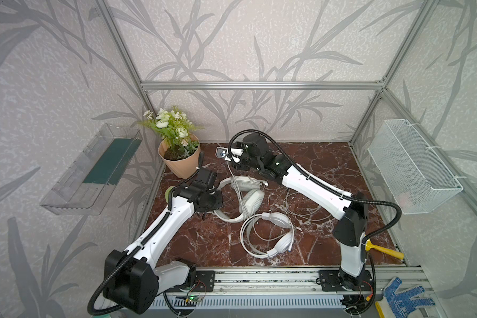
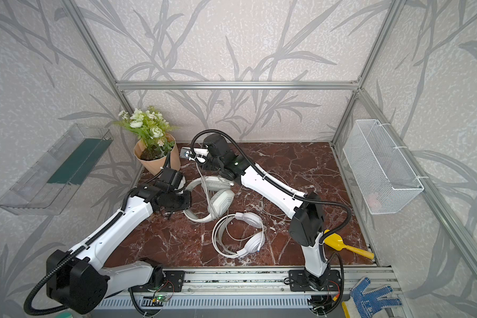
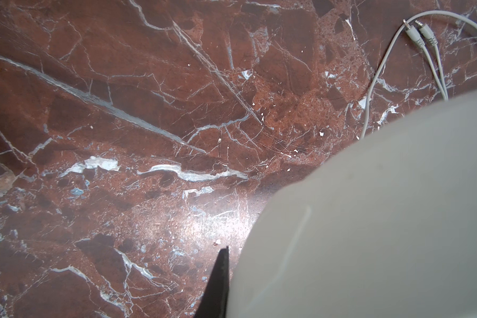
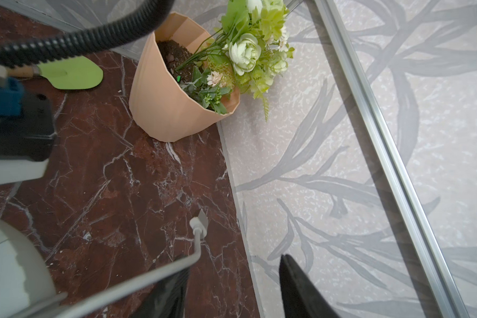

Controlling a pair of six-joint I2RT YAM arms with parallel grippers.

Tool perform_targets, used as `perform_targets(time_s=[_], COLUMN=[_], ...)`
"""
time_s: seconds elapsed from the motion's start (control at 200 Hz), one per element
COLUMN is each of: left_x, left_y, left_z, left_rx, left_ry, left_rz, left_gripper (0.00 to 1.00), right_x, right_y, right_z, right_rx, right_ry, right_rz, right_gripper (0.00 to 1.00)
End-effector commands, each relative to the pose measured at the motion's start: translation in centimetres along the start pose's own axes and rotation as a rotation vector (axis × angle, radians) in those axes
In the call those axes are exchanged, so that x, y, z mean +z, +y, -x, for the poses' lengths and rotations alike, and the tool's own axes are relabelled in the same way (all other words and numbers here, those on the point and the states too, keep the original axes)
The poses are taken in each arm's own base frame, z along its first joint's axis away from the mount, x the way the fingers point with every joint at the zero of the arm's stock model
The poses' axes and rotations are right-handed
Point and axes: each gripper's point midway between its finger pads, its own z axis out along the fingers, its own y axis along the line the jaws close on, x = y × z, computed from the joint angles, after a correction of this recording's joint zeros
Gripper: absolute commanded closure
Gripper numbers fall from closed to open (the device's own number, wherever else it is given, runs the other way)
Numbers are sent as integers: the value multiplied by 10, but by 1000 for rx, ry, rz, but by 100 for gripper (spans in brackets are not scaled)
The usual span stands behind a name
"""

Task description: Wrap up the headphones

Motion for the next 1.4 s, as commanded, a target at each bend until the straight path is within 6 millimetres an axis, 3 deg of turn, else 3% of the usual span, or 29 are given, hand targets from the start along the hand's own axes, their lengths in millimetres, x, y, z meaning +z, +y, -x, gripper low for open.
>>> perform_targets(time_s=[0.0,0.19,0.445,0.575,0.67,0.885,0.965,1.085,1.149,1.179,1.304,1.369,1.394], left_x=[-10,-11,-10,-10,-10,-8,-5,-2,-1,0,3,1,-1], left_y=[-13,-14,-14,-13,-13,-12,-11,-1,7,10,12,13,13], left_z=[8,8,7,7,7,6,5,3,3,3,6,14,18], left_rx=[18,22,22,22,21,22,32,64,81,86,84,86,87], left_ry=[-47,-49,-46,-44,-45,-36,-18,3,1,4,39,52,56], left_rz=[-68,-70,-69,-66,-65,-61,-48,24,91,110,152,191,205], left_gripper=[100,100,100,100,100,100,100,100,100,100,100,100,100], right_x=[-6,-5,-3,-4,-12,-57,-80,-110,-120,-139,-161,-168,-171], right_y=[15,15,29,22,8,-59,-71,-72,-67,-74,-61,-50,-46], right_z=[-17,-27,-36,-36,-23,26,43,59,57,62,46,34,28], right_rx=[-30,-49,-147,-171,-139,62,130,223,268,298,412,472,497], right_ry=[118,184,265,278,247,79,-8,-128,-154,-195,-255,-269,-272], right_rz=[74,70,85,44,-7,-230,-242,-206,-192,-214,-220,-222,-229], right_gripper=[43,40,32,31,30,26,25,21,19,18,13,0,1])
